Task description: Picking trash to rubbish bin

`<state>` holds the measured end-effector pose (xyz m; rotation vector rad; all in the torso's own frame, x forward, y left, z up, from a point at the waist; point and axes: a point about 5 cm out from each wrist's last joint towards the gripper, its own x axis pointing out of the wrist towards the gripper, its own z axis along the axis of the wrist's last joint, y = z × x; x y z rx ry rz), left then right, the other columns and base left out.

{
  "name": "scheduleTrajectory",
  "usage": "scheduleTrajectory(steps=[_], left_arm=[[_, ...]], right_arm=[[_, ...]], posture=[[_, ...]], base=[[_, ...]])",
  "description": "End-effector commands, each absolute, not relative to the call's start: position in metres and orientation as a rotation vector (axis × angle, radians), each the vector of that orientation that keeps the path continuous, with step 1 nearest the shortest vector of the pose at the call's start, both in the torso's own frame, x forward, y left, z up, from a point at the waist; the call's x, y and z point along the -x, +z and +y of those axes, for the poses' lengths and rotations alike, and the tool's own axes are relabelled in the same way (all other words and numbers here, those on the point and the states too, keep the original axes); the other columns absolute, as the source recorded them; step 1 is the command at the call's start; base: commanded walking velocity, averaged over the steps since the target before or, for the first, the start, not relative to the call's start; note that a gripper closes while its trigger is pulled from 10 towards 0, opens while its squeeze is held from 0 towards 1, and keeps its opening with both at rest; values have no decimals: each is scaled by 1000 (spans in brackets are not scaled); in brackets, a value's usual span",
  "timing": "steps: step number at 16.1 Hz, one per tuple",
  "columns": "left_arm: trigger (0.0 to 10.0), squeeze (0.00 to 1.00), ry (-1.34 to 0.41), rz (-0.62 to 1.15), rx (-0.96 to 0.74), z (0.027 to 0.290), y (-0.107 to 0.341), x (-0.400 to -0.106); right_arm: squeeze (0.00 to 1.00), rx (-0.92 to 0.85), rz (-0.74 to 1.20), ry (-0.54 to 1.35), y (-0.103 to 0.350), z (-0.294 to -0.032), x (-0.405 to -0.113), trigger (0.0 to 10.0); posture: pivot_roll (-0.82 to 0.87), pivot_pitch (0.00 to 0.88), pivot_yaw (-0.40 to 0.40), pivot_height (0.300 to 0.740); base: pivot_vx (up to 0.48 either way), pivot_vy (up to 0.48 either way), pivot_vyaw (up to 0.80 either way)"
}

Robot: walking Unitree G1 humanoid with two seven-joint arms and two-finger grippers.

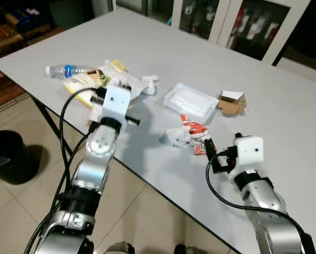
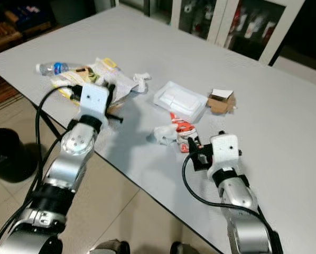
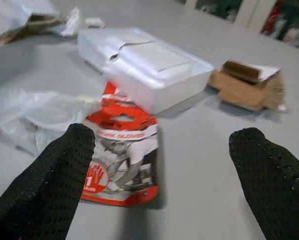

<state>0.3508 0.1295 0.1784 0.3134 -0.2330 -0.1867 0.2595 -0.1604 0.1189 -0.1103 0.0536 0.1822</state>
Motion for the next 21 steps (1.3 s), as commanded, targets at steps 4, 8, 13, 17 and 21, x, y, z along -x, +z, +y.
scheduleTrajectory(steps=[4,8,13,17,21], left_arm=[[0,0,-227,-184,-320,135,174,-341],[0,0,-251,-153,-322,136,172,-335],[0,0,-268,-144,-320,133,175,-335],[0,0,-282,-136,-317,130,175,-334],[0,0,-287,-132,-310,129,175,-335]], right_arm=[[0,140,96,249,107,-160,-267,10000],[514,183,96,298,103,-156,-274,10000],[925,216,78,293,104,-156,-279,10000],[0,239,88,279,103,-162,-282,10000],[0,187,159,305,92,-164,-280,10000]], posture=[[251,224,-33,740],[260,233,-26,740],[262,231,-13,740],[259,227,-9,740],[258,226,-8,740]], base=[[0,0,0],[0,0,0],[0,0,0],[0,0,0],[0,0,0]])
